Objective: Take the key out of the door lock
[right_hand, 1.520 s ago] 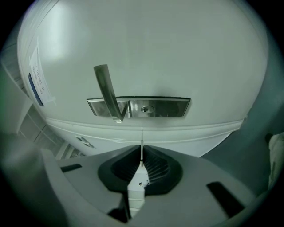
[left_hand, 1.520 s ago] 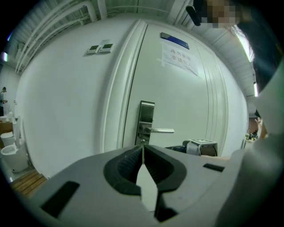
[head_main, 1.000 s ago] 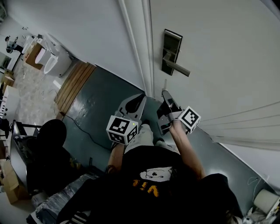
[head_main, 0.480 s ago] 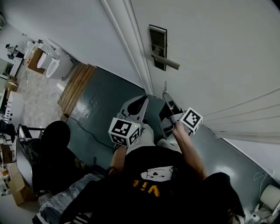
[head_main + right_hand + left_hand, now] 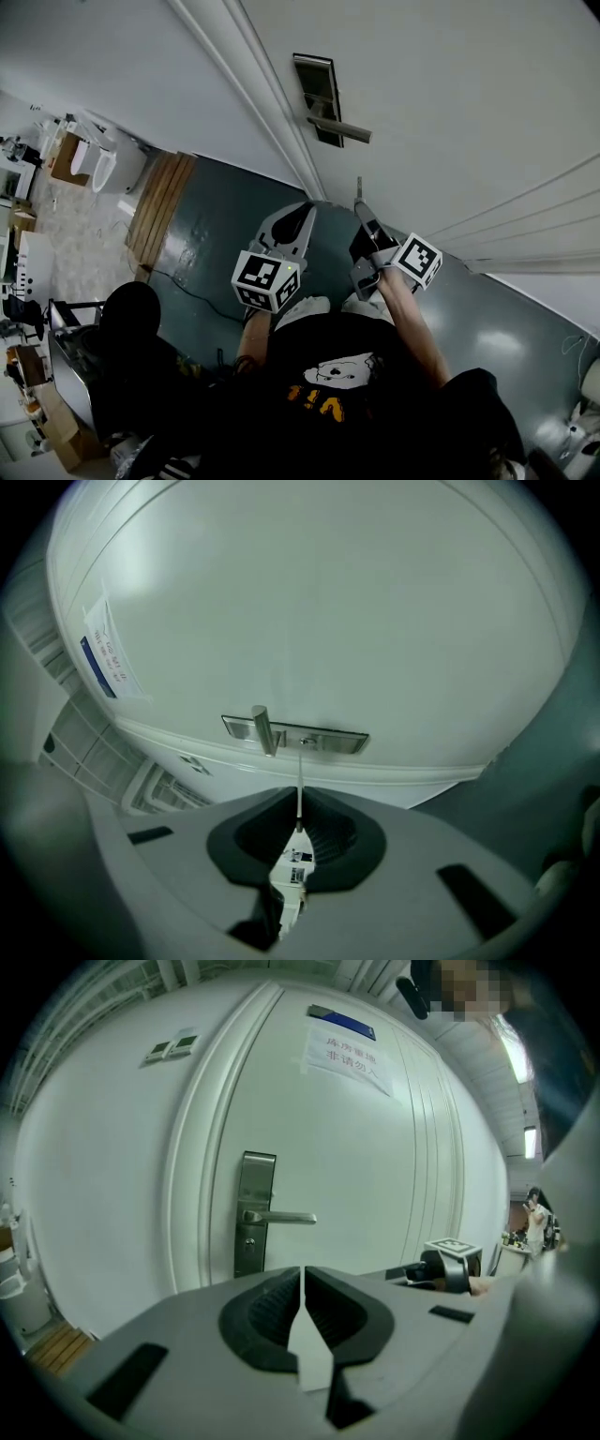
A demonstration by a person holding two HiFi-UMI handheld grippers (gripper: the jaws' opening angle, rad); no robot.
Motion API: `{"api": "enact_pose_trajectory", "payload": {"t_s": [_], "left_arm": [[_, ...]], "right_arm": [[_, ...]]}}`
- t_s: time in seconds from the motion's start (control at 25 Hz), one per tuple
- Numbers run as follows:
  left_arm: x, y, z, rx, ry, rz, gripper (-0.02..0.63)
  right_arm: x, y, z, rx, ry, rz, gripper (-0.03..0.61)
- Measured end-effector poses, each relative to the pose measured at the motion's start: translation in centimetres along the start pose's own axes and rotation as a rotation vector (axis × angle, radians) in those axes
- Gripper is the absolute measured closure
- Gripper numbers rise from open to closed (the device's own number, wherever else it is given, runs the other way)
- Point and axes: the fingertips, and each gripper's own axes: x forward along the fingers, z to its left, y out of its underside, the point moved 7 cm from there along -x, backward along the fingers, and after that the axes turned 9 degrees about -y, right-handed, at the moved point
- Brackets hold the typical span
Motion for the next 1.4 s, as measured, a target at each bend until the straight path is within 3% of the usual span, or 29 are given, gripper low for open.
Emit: {"api": "enact_pose_trajectory", "payload": {"t_s": [0.28,0.64,0.92,1.16,1.4], "left_arm": [[-0.7,0.5,1.9,0.043,0.109,0.017,0.594],[-4.7,1.8,4.8,0.064,0.214,0.022,0.594],[-4.7,2.5,4.9,0.075,0.302,0.018,0.594],[-7.8,3.2,5.6,0.082,0.36,0.005,0.594],[-7.6,3.8,5.3,0.084,0.404,-0.016,0.594]], "right_arm": [[-0.8,2.4,-0.2,-0.019,0.03,-0.087,0.557],[-1.4,8.7,1.6,-0.064,0.031,-0.151,0.557],[-1.9,9.9,1.8,-0.111,0.047,-0.179,0.557],[-2.8,13.5,3.1,-0.135,0.042,-0.21,0.557],[-3.2,14.0,2.6,-0.177,0.051,-0.22,0.557]]}}
